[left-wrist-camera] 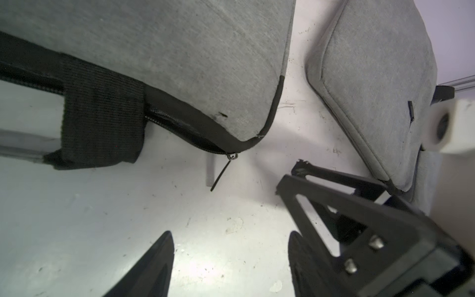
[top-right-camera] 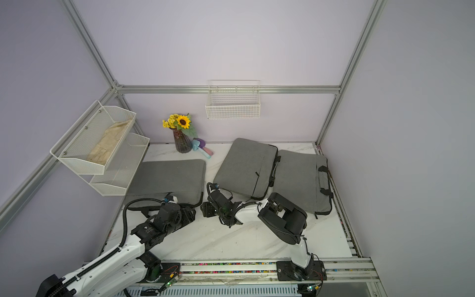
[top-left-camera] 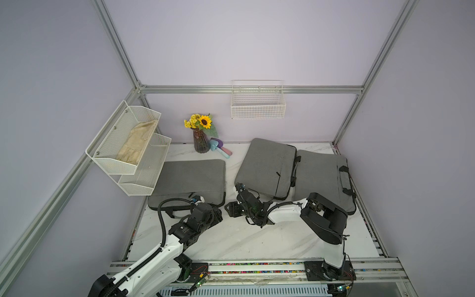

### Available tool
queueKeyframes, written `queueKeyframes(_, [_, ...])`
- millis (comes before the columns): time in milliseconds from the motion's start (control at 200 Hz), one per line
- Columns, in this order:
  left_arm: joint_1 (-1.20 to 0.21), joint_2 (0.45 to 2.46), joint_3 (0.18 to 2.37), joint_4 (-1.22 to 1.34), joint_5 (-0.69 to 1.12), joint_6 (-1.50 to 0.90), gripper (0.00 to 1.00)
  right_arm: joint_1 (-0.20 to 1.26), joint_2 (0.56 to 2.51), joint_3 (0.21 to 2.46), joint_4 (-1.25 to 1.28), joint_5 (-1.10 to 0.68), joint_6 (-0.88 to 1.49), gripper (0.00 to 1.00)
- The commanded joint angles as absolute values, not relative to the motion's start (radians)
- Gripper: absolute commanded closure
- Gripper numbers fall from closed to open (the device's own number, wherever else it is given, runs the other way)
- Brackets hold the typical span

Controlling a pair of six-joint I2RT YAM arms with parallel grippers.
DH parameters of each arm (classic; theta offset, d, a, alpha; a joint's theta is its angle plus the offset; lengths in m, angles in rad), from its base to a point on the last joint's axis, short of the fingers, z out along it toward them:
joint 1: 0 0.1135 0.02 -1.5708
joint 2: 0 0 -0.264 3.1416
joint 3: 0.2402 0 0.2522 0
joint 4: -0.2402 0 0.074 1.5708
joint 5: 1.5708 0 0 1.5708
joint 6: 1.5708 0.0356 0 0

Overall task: Put the mouse into the laptop bag
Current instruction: Zip the zipper on the zippered laptop bag.

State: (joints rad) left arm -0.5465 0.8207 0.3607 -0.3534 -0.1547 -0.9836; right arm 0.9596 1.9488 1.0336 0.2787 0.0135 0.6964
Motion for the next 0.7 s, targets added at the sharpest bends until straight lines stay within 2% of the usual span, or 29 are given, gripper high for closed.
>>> queueKeyframes(0, [-0.551,0.823,0.306,-0.24,-0.216,-0.926,0.31,0.936,1.975,1.047,0.361,-0.003,0.757,0.4])
queueKeyframes(225, [-0.551,0.909,0.299,-0.145,-0.253,-0.876,0.34,0.911,1.983,1.053,0.391,-0.019,0.781,0.4])
queueKeyframes(595, [-0.55,1.175,0.382,-0.085,-0.267,-0.846,0.42,0.911,1.941,1.019,0.394,-0.011,0.78,0.39])
queueKeyframes(695, [-0.551,1.232,0.404,-0.079,-0.277,-0.837,0.47,0.911,1.932,1.011,0.394,-0.008,0.779,0.39])
